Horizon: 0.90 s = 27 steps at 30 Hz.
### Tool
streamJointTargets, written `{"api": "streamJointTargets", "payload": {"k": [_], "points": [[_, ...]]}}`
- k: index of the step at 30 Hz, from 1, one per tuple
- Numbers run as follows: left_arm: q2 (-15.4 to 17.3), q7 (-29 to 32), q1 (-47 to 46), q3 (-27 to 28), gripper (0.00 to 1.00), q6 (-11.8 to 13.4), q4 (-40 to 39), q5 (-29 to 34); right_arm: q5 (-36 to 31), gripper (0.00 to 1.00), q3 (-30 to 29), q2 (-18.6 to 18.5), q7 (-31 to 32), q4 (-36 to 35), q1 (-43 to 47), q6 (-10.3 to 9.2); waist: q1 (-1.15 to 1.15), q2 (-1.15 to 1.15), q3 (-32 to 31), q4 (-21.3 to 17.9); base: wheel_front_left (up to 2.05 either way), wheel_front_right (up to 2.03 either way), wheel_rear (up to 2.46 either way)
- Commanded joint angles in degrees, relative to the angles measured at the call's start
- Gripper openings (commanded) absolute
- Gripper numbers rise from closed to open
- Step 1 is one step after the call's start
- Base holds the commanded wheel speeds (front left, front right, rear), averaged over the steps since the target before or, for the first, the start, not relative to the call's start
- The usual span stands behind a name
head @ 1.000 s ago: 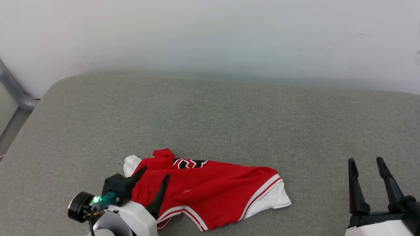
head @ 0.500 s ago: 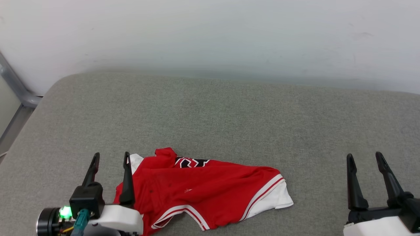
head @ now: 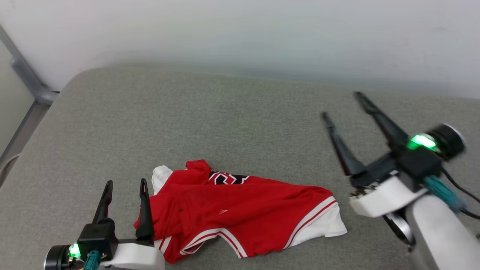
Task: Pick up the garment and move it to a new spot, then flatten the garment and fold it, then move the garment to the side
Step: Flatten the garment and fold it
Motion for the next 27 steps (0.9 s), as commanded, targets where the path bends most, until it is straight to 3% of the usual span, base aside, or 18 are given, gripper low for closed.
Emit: {"api": "streamJointTargets", "payload": {"k": [1, 9, 14, 18, 23, 27], "points": [[-0.95, -0.14, -0.01, 1.0, 1.0, -1.02, 0.48, 0.92, 1.62, 1.0, 4.02, -1.86, 1.01, 1.4, -3.53, -0.04, 0.0, 0.0, 0.94, 0.87, 0.0, 0.0, 0.0], [-7.38, -0.14, -1.73, 6.09, 1.0, -7.68, 2.61, 5.59, 16.48, 1.0, 38.12, -11.98, 18.66, 8.2, -24.33, -0.06, 0.0, 0.0, 5.11, 3.94, 0.0, 0.0, 0.0], [-10.85, -0.14, -3.12, 8.4, 1.0, -10.87, 3.56, 8.01, 25.44, 1.0, 54.57, -15.46, 28.84, 10.85, -35.15, -0.06, 0.0, 0.0, 7.94, 5.75, 0.0, 0.0, 0.0], [-13.14, -0.14, -4.16, 9.77, 1.0, -13.13, 4.24, 9.62, 28.59, 1.0, 57.65, -16.03, 36.35, 11.51, -38.78, -0.06, 0.0, 0.0, 10.04, 7.01, 0.0, 0.0, 0.0], [-15.06, -0.14, -5.79, 10.8, 1.0, -15.17, 5.12, 10.76, 26.93, 1.0, 57.63, -16.81, 46.64, 9.12, -33.41, -0.07, 0.0, 0.0, 12.5, 8.51, 0.0, 0.0, 0.0], [-15.88, -0.14, -6.91, 11.73, 1.0, -16.35, 5.85, 11.26, 25.06, 1.0, 57.95, -17.75, 50.72, 8.7, -29.92, -0.03, 0.0, 0.0, 14.08, 8.9, 0.0, 0.0, 0.0]]}}
